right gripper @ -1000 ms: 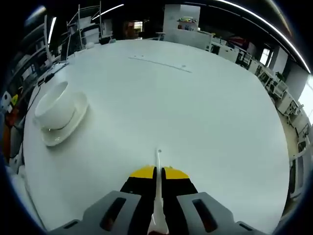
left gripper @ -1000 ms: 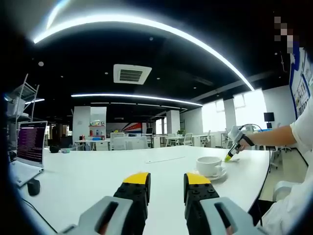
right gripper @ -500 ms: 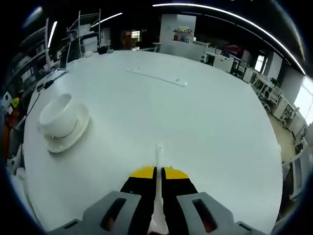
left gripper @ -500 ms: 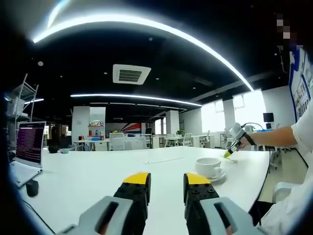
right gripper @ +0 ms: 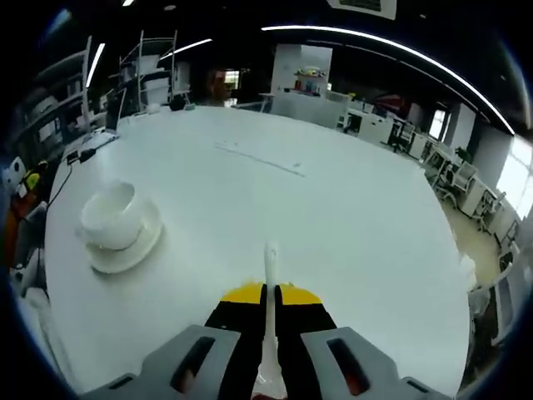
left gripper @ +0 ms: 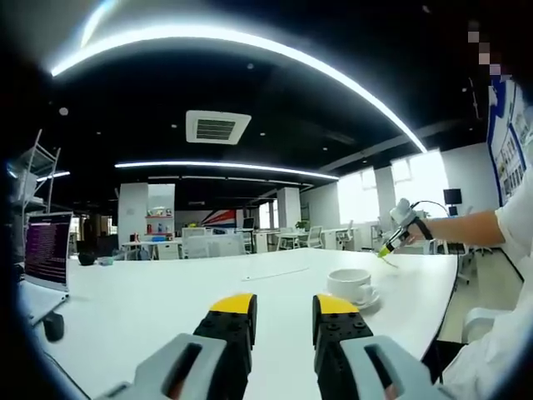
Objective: Tidy tabletop coffee trays, cups and spoons，present forward
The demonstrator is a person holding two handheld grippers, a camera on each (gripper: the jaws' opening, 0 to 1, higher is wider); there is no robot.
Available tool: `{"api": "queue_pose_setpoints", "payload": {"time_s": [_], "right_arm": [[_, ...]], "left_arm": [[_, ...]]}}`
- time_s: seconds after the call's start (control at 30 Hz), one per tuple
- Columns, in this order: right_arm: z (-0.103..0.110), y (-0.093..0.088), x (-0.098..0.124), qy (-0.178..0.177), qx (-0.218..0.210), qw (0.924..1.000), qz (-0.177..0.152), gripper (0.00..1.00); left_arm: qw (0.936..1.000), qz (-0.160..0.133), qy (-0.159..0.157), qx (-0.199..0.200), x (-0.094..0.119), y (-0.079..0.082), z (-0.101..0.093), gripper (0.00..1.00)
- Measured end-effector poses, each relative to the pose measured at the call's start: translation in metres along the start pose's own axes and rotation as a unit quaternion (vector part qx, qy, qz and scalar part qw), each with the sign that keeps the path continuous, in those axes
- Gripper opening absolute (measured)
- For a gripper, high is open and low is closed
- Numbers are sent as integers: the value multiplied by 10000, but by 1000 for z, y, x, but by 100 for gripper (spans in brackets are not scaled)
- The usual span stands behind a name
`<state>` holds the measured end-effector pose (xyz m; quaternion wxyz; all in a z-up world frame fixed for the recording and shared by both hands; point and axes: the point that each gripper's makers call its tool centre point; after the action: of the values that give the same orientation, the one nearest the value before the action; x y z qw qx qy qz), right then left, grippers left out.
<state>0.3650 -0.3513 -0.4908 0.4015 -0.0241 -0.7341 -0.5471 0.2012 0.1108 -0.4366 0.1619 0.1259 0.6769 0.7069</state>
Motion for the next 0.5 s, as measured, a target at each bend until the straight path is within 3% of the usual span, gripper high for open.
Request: {"api": "queue_pose_setpoints", "payload": {"time_s": [0.13, 0.5], "right_arm": [[-3, 16, 4, -2, 61, 9998, -175, 5], [22, 68, 17, 174, 461, 9963, -702, 5]], "left_arm": [[10000, -8, -19, -16, -1, 2, -2, 28], [10000, 19, -45, -76, -4, 3, -3, 28]]}}
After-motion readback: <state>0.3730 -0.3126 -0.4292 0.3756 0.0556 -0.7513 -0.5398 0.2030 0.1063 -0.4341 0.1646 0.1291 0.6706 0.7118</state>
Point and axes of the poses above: the point that each gripper's makers call its tool centre point, and the gripper's own axes: x roughly backward along the fingers, z roughly to its left, y roughly out of its top, and after that the axes turned 4 degrees about y, right-handed
